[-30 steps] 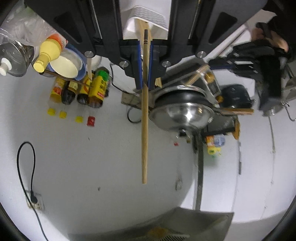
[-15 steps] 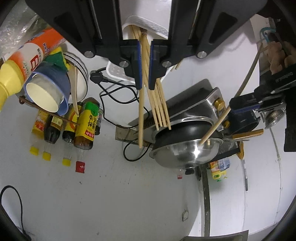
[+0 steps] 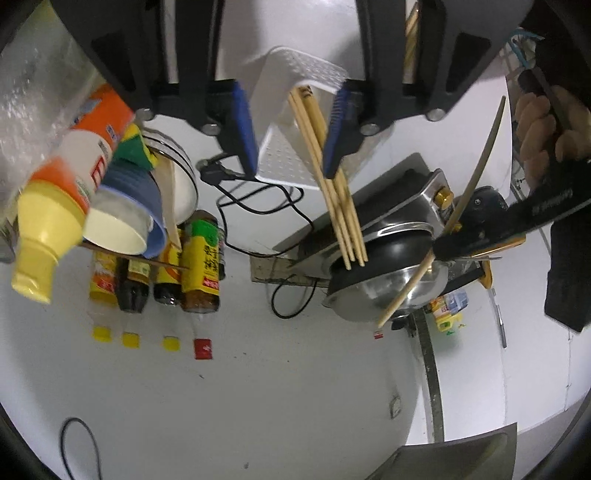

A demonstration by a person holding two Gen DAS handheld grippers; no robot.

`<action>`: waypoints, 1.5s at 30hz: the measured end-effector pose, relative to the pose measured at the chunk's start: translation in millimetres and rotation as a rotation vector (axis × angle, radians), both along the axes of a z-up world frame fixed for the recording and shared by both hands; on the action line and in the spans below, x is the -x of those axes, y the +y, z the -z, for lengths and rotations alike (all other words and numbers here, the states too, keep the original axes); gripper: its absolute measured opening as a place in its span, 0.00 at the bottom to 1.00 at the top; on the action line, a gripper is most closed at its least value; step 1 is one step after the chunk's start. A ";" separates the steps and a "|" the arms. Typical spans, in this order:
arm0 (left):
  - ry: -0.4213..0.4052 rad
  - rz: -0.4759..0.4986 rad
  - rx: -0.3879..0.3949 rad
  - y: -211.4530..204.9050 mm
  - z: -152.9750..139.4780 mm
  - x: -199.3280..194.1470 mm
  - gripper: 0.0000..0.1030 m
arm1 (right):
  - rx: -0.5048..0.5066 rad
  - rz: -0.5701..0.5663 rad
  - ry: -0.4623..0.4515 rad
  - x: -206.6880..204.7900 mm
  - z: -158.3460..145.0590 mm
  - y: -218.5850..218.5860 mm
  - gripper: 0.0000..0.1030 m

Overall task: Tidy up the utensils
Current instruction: 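Lower the right tool's chopstick into the white holder and open it, then lower the left tool's chopstick into the white holder and open it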

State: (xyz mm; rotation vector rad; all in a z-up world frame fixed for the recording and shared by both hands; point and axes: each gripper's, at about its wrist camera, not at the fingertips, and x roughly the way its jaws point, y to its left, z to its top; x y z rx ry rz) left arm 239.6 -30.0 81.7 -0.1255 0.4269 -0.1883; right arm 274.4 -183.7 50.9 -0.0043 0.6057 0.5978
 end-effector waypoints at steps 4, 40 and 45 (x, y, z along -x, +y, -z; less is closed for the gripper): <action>-0.010 -0.021 0.040 -9.3 0.2 -21.0 0.06 | -0.018 0.015 -0.007 -0.7 2.0 -12.3 0.52; 0.073 -0.281 0.220 -25.8 67.0 -69.7 0.06 | -0.143 0.099 -0.026 -16.3 19.6 -60.0 0.55; 0.141 -0.219 0.197 -23.1 69.8 -61.2 0.06 | -0.140 0.098 -0.029 -14.4 18.9 -59.1 0.55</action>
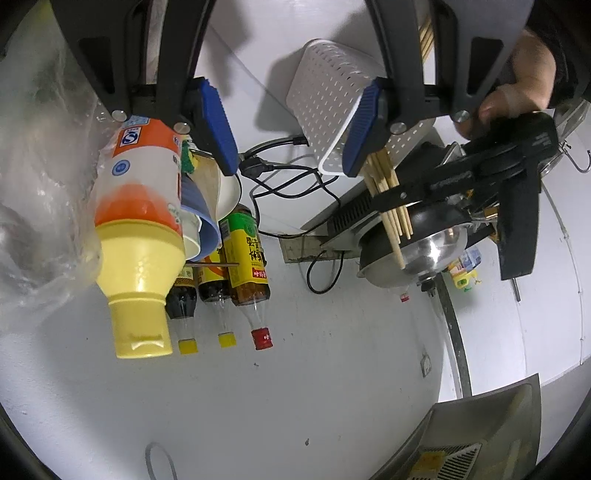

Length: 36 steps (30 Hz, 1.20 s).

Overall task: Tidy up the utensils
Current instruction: 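Lower the left tool's chopstick into the white holder and open it, then move both open tools back over the remaining chopsticks on the counter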

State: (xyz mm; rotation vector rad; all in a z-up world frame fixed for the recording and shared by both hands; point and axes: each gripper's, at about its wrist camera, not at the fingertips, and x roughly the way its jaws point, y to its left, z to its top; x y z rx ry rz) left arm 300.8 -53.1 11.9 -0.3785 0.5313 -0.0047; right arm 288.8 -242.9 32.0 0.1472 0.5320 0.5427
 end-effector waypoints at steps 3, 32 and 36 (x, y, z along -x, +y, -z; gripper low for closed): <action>0.013 0.038 -0.012 2.5 0.2 7.4 0.28 | 0.012 -0.003 0.000 1.9 -1.2 4.7 0.55; 0.043 -0.028 0.061 140.1 28.2 133.2 0.53 | 0.205 -0.059 0.076 73.5 -10.5 107.2 0.57; 0.052 -0.019 0.079 152.2 41.9 144.0 0.53 | 0.240 -0.056 0.109 81.8 -1.2 119.3 0.57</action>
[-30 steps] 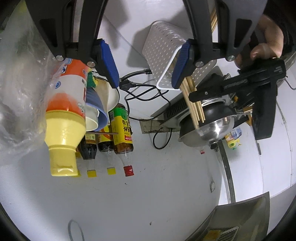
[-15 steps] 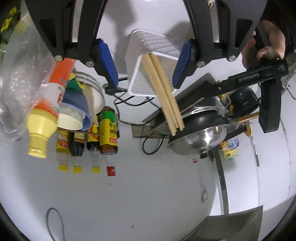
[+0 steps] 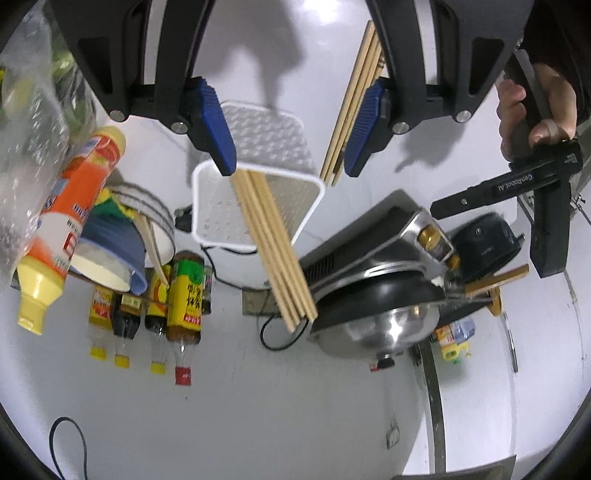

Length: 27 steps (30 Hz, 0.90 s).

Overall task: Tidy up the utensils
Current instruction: 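Move both open tools back over the remaining chopsticks on the counter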

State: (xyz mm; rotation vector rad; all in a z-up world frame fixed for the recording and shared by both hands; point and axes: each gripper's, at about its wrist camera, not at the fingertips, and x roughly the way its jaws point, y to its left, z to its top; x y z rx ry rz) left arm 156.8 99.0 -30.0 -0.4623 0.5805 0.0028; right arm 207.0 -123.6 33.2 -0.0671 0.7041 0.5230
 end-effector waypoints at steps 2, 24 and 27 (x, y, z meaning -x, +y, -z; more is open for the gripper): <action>0.004 0.002 0.008 5.5 5.6 3.5 0.53 | 0.019 -0.002 0.015 4.3 6.1 8.0 0.57; 0.056 0.010 -0.029 30.0 47.5 21.7 0.53 | 0.213 -0.059 0.218 -5.9 90.5 82.2 0.18; 0.064 0.016 -0.016 33.3 51.1 22.7 0.53 | 0.226 -0.064 0.244 -8.6 98.8 88.0 0.18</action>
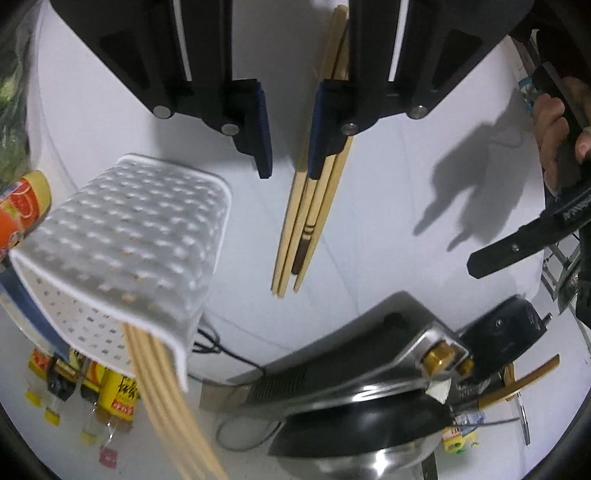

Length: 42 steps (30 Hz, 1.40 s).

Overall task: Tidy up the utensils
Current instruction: 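Move both open tools back over the remaining chopsticks on the counter, then close the right tool on a chopstick while the left tool lowers toward another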

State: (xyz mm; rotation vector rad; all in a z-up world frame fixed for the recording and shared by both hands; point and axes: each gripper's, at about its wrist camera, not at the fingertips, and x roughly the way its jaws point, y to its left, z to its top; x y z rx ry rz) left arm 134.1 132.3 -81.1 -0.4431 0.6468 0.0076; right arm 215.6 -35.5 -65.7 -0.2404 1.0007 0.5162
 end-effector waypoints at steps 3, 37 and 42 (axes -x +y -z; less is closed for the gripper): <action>0.006 0.000 0.012 2.4 3.2 -0.3 0.53 | 0.014 -0.005 0.013 -1.7 6.7 3.1 0.18; 0.047 0.054 0.001 -11.2 7.5 -6.7 0.53 | 0.048 -0.033 0.016 -6.8 14.7 18.4 0.06; 0.070 0.083 -0.035 -27.1 7.7 -10.7 0.53 | 0.013 -0.031 -0.004 0.8 5.8 8.0 0.06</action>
